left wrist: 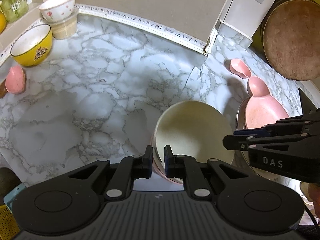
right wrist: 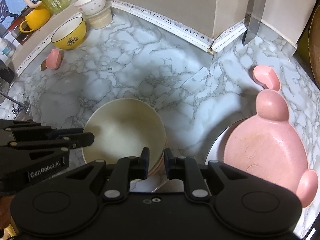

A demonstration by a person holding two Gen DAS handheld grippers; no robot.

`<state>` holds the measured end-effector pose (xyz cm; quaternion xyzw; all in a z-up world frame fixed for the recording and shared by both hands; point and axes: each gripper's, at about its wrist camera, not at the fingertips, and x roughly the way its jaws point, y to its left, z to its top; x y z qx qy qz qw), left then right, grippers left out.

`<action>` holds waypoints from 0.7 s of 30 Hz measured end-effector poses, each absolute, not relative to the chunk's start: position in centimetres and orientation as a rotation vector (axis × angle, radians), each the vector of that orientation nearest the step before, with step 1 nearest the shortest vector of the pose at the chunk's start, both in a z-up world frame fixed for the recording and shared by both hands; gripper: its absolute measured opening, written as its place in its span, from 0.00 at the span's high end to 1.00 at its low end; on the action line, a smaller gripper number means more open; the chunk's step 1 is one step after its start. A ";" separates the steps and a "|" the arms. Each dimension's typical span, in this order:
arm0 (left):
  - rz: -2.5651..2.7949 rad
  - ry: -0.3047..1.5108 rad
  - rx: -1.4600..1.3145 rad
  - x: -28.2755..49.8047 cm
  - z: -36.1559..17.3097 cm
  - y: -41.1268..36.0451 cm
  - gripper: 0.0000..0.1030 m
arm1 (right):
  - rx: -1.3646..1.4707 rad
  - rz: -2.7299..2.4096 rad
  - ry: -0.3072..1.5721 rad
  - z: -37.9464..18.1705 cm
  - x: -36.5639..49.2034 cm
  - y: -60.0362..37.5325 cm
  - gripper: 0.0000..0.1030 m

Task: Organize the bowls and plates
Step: 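Lift the cream bowl and carry it over the pink bowl, then lower the cream bowl into the pink bowl and open both grippers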

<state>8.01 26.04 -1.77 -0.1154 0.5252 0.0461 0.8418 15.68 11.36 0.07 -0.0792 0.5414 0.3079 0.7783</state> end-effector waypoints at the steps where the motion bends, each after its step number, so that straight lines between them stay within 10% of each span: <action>1: 0.099 1.108 -0.243 8.0 -1.7 26.1 0.90 | -0.170 0.669 1.167 0.2 15.7 11.2 0.86; 21: 0.061 1.002 -0.172 9.8 1.8 24.0 0.88 | -0.149 0.723 1.018 2.2 17.3 6.2 0.84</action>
